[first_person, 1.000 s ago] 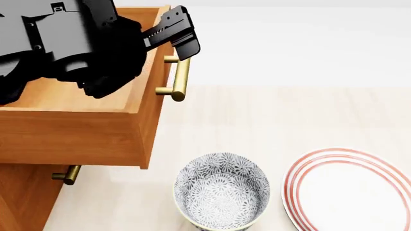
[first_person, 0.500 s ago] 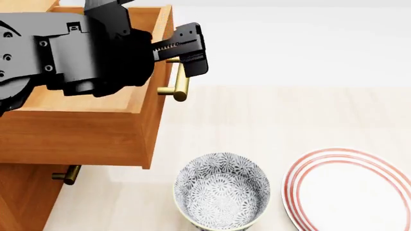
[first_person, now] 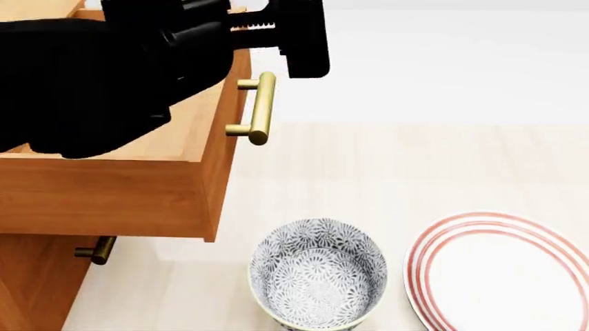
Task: Open the top drawer of the cabinet.
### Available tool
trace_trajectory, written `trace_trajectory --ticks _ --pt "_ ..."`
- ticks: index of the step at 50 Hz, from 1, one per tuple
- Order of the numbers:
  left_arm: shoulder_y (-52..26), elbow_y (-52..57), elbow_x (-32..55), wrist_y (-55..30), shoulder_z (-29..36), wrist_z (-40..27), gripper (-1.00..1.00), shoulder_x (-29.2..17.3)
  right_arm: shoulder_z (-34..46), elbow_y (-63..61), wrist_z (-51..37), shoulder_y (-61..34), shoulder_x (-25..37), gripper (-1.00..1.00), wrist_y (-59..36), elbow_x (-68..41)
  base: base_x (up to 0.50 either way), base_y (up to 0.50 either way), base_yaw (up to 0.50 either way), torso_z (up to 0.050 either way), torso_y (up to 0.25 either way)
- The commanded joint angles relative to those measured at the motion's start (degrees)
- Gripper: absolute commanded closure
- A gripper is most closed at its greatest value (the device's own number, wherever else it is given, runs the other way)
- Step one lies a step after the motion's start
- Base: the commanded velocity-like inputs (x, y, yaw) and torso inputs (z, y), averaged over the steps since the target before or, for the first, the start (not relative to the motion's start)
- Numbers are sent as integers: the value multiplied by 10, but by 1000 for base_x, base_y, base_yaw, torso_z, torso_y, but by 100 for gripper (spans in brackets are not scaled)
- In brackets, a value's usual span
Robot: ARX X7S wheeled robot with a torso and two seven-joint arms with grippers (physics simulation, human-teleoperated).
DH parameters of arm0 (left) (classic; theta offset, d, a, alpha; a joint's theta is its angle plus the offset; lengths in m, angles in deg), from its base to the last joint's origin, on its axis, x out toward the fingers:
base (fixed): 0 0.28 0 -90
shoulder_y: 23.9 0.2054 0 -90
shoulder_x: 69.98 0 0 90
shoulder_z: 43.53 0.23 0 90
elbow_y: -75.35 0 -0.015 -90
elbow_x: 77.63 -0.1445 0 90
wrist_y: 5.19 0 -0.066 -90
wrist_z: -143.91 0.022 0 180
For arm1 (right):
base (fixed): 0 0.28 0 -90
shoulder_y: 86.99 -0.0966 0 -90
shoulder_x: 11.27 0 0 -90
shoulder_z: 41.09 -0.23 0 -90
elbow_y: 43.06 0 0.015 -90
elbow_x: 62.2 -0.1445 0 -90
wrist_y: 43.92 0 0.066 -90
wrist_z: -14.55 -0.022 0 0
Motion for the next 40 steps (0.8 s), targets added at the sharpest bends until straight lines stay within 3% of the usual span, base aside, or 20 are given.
trace_trajectory --ticks 1,10,17,29,30,40 --pt "29 147 -5 21 -19 -16 -100 -26 -12 4 11 -1 -11 -100 1 9 0 0 0 0 0" --pt "88 270 11 28 -25 -39 -100 -60 -9 3 11 -1 -10 -100 -1 8 0 0 0 0 0" --pt "129 397 -27 30 -22 -38 -100 -100 -7 4 10 1 -11 -100 0 8 0 0 0 0 0" --pt "157 540 -216 32 8 -32 -100 -148 -5 6 11 1 -10 -100 1 7 0 0 0 0 0" --pt "167 558 -262 38 14 -38 -100 -157 -5 7 11 1 -11 -100 1 7 0 0 0 0 0" --pt "269 586 -417 89 73 3 -100 -198 -4 3 8 2 -9 -100 -5 3 0 0 0 0 0"
